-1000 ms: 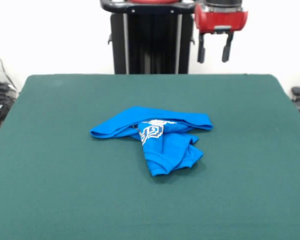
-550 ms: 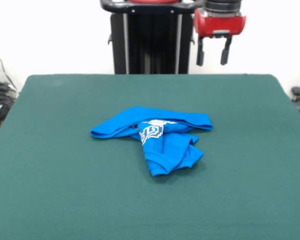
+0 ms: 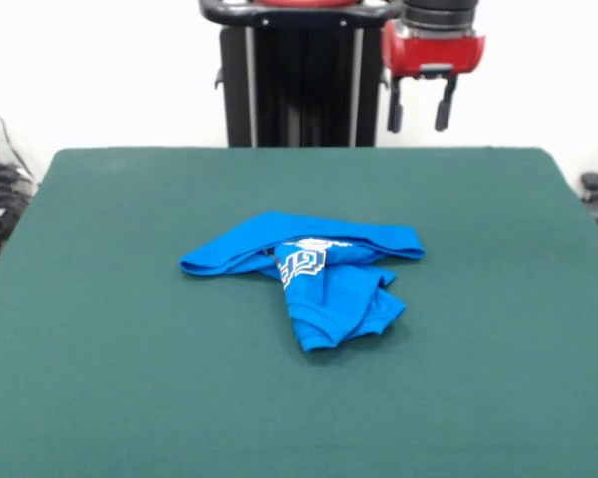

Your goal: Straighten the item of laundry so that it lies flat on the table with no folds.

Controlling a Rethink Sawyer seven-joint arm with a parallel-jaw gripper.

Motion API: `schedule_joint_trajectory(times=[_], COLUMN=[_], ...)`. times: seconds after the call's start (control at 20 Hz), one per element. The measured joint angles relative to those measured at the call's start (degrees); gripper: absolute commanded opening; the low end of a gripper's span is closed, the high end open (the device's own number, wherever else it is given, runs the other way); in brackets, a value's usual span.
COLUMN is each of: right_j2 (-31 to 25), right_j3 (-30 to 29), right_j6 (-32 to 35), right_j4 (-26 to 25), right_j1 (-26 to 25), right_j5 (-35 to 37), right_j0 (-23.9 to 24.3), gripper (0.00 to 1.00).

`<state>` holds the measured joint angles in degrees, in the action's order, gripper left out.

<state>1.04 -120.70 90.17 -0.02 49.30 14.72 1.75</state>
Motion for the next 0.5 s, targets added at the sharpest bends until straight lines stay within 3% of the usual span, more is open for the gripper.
schedule_joint_trajectory(times=[0.5], right_j2=[3.07], right_j3=[0.03], right_j6=[0.06], right_j4=[0.69], right_j1=[0.00], right_j5=[0.00], right_j0=[-1.46], gripper=[1.00])
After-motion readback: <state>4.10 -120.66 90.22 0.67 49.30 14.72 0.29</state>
